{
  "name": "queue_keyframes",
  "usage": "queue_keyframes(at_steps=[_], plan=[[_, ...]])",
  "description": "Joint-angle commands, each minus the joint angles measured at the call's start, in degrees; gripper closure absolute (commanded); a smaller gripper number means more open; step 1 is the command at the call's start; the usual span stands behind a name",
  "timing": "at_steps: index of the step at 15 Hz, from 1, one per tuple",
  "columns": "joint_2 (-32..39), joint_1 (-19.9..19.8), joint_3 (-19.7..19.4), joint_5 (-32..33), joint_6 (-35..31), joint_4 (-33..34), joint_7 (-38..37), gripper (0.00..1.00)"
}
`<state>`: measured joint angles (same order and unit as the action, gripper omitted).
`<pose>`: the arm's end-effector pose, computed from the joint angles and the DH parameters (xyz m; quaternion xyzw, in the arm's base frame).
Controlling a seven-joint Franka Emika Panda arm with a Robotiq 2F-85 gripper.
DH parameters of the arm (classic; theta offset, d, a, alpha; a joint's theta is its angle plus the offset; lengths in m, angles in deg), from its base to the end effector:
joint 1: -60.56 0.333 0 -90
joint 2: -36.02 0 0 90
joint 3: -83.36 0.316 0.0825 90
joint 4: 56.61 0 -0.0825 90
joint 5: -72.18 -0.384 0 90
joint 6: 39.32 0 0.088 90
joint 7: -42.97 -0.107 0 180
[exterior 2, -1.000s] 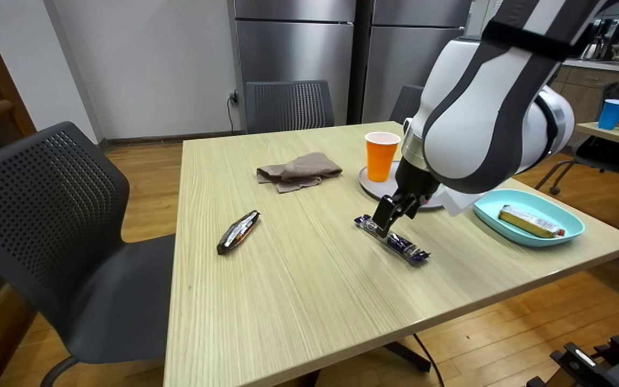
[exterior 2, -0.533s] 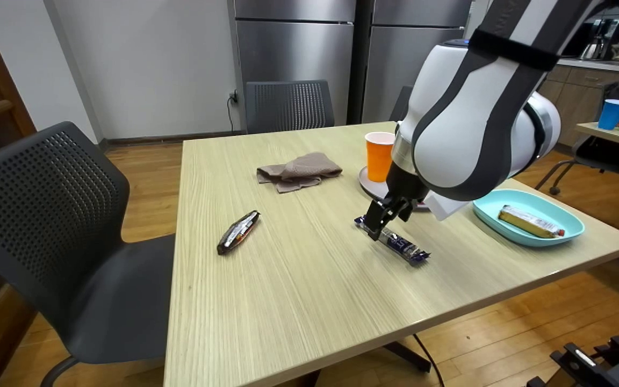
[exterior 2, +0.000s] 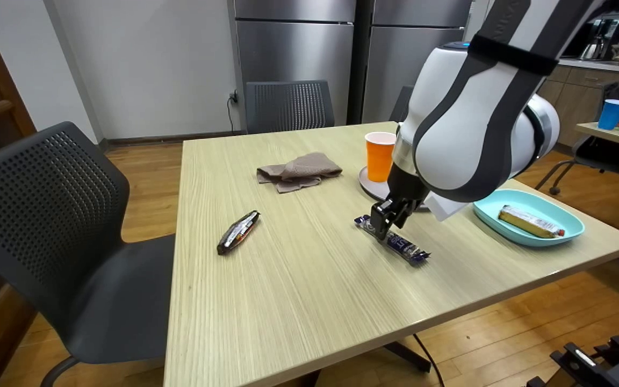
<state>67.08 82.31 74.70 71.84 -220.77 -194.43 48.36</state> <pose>0.4878 0.1066 0.1182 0.9781 0.1713 0.1147 0.0295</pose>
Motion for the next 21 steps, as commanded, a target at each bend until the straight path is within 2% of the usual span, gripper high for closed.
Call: queue_keyframes(at_steps=[1,4,5,7,16,21], plan=[[0.07,0.22,-0.51,1.99,1.85,0.97,-2.36,0.73],[-0.20,-0.35,0.15,2.40,1.81,0.68,-1.85,0.95],[-0.61,-0.51,0.38,2.70,1.76,0.40,-1.58,0.99],[-1.85,-0.69,0.59,3.55,1.99,-0.54,-1.00,0.95],[-10.81,-2.93,1.01,9.01,1.27,-8.57,1.22,0.95],[-15.64,-8.39,2.50,8.60,1.14,-13.56,1.26,0.95]])
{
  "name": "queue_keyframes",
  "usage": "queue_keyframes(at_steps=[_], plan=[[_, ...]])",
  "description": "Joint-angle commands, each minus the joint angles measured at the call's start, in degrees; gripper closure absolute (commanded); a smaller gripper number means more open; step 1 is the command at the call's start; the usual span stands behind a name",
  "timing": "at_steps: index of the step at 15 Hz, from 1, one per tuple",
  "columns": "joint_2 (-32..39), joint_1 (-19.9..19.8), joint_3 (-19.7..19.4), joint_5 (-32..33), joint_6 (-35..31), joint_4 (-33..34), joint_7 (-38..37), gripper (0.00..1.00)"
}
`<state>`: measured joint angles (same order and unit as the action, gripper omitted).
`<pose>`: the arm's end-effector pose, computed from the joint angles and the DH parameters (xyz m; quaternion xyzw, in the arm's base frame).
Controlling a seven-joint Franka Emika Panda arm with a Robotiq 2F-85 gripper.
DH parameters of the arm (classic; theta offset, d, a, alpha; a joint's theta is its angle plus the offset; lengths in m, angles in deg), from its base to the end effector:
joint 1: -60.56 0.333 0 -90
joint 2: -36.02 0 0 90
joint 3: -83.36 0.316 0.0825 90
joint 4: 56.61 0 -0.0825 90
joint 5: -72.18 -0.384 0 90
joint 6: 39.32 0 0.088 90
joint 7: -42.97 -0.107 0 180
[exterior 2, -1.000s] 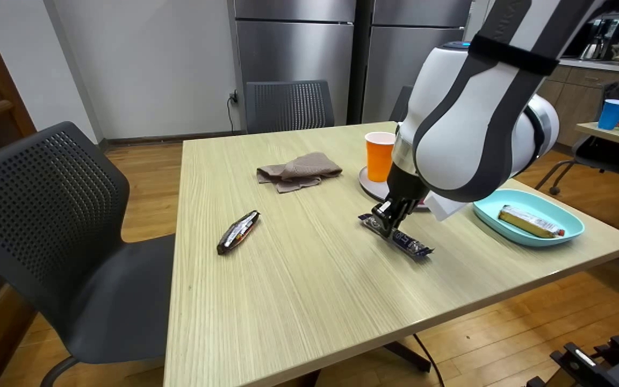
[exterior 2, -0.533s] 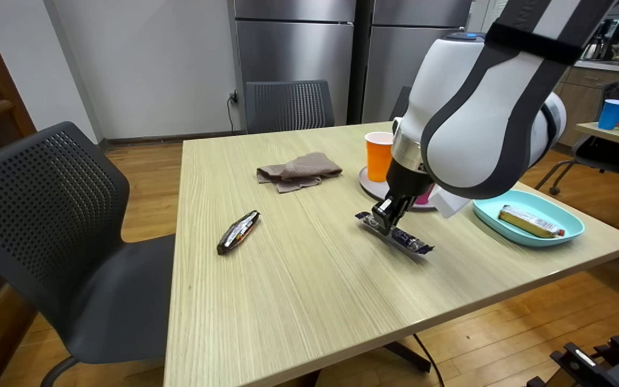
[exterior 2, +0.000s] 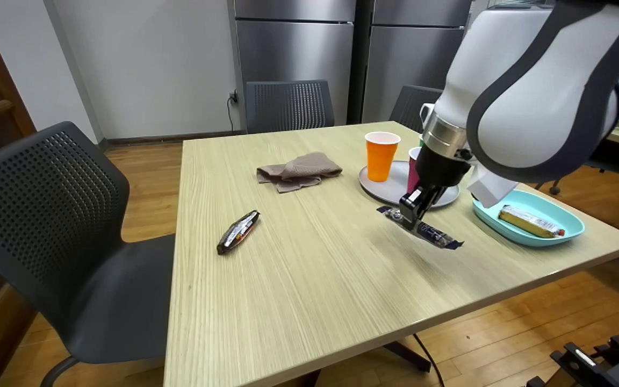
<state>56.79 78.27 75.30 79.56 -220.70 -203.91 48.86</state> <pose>0.4517 0.0840 0.1577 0.9715 0.2047 0.1167 0.0263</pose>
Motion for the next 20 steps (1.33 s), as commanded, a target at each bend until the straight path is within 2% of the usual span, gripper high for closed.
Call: queue_keyframes(at_steps=[1,6,12,15,18,20], plan=[[-6.22,-5.47,2.03,0.81,1.19,-4.80,0.81,0.95],[-10.12,-12.30,3.14,0.06,1.52,-7.02,1.10,0.95],[-11.52,-19.37,4.96,-0.85,1.84,-5.99,1.53,0.95],[-11.54,-23.91,7.12,-1.39,2.04,-5.06,2.52,0.95],[-10.55,-30.56,11.24,-2.53,2.80,-3.25,4.02,0.95],[-9.36,-33.98,12.02,-2.55,3.65,-1.20,5.43,0.95]])
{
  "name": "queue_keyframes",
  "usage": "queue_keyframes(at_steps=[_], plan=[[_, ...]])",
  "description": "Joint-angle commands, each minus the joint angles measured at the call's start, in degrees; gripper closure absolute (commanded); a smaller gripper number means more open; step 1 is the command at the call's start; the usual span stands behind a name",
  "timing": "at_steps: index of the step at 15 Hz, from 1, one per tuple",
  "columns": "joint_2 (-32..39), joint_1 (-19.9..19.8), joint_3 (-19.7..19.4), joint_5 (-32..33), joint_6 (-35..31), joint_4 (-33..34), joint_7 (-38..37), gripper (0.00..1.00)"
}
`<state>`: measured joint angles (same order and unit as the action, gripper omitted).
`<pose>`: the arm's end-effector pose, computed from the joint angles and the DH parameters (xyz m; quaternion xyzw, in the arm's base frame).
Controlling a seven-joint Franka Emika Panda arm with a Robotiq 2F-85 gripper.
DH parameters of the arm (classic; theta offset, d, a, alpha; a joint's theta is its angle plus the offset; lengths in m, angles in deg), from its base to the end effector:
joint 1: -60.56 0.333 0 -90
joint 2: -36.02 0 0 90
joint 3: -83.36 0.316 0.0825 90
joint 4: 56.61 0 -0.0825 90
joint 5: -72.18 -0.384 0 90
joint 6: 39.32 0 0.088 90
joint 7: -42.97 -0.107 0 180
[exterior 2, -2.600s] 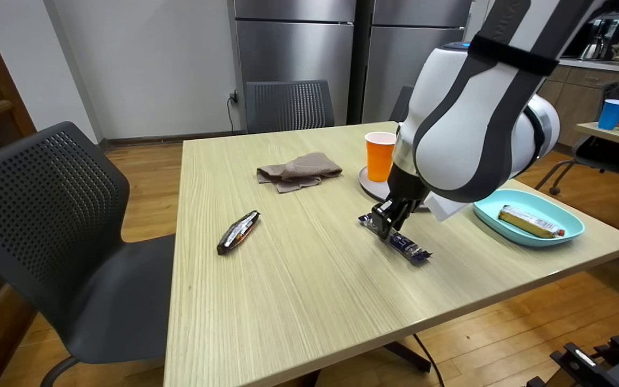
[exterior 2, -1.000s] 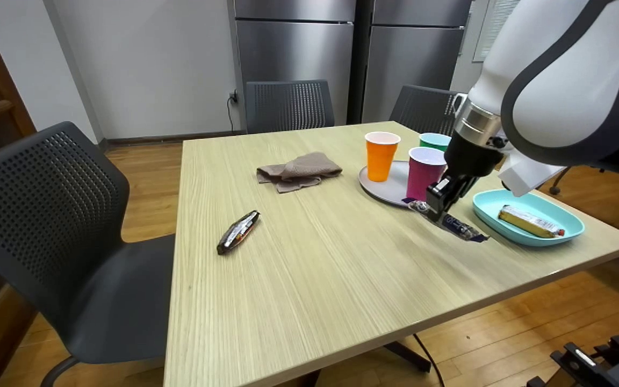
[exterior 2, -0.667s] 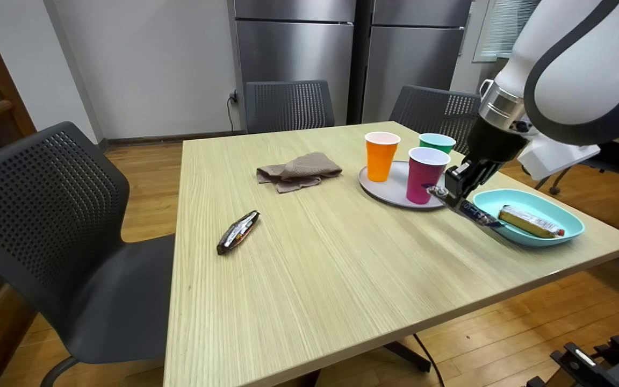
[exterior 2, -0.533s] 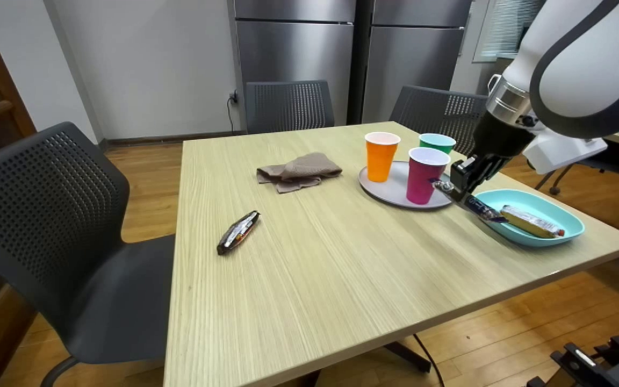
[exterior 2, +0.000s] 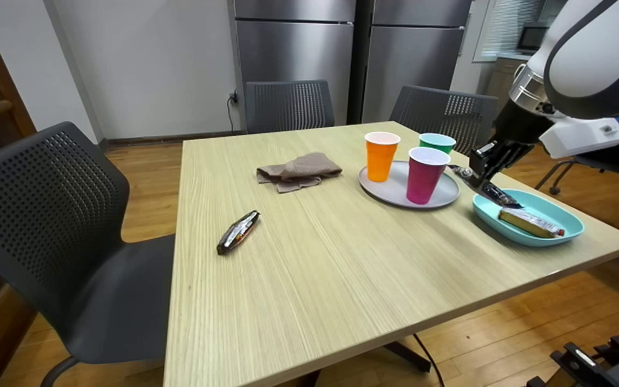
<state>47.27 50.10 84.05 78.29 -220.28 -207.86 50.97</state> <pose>0.4487 -0.0674 0.2117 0.9864 0.0372 0.1573 0.0312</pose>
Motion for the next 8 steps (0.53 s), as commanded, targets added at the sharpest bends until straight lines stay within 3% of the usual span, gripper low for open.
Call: queue_keyframes(at_steps=[1,8], plan=[[0.64,-7.89,4.31,-1.44,4.12,3.73,4.58,0.95],[5.15,-15.81,3.89,-0.30,8.74,11.34,14.27,0.95]])
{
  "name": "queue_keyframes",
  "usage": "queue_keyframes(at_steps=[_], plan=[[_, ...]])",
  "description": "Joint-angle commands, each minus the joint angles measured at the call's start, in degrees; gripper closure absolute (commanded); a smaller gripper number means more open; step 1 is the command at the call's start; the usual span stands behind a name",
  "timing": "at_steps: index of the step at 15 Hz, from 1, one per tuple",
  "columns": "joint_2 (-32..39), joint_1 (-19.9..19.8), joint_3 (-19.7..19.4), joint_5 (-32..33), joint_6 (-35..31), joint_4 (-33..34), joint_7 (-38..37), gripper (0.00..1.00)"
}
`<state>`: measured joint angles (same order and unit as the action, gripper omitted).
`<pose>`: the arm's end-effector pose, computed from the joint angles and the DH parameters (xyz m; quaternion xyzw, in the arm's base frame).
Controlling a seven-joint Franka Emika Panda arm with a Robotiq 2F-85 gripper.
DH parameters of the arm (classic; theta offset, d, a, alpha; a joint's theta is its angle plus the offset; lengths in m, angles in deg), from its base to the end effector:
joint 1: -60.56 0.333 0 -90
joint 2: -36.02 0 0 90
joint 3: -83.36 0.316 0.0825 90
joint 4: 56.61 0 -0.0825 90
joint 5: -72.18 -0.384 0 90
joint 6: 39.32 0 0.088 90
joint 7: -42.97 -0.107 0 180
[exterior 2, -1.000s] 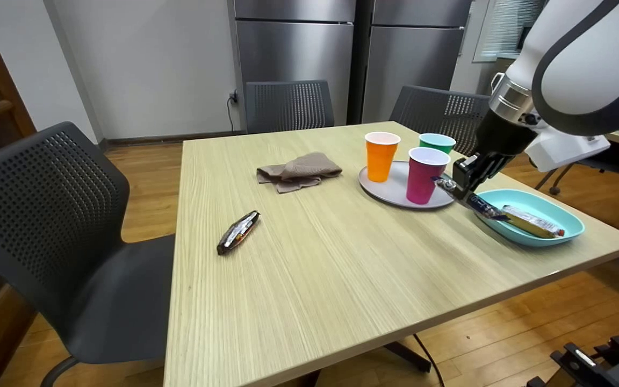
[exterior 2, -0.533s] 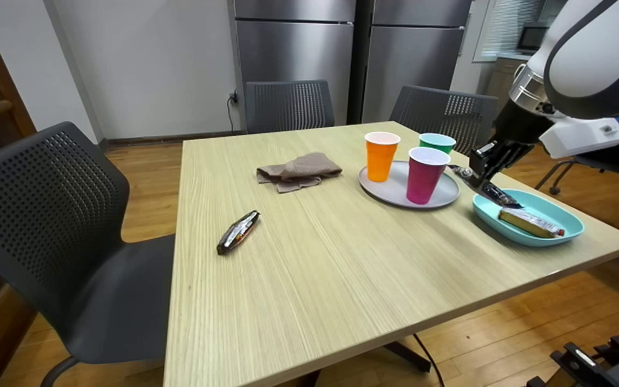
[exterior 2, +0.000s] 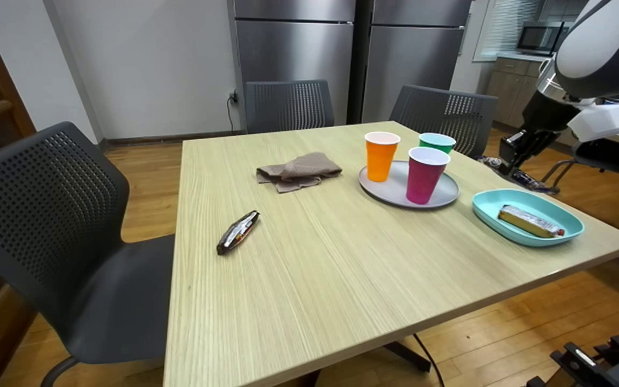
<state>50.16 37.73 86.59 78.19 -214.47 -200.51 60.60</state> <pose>0.4670 -0.1568 0.2178 0.9883 0.0321 0.1395 0.0528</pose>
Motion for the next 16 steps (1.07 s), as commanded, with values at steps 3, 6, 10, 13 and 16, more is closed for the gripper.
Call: queue_keyframes(at_steps=[3,6,10,13,16], plan=[[4.94,-5.53,0.87,0.36,2.20,6.42,8.00,0.95],[7.75,-5.97,-0.06,-0.13,1.45,8.18,11.12,0.95],[11.17,-5.46,-2.23,1.62,-0.27,9.50,11.53,0.95],[12.83,-4.98,-3.74,2.46,-0.64,9.93,10.88,0.95],[12.53,-5.69,-3.55,2.96,-0.77,9.24,11.16,0.70]])
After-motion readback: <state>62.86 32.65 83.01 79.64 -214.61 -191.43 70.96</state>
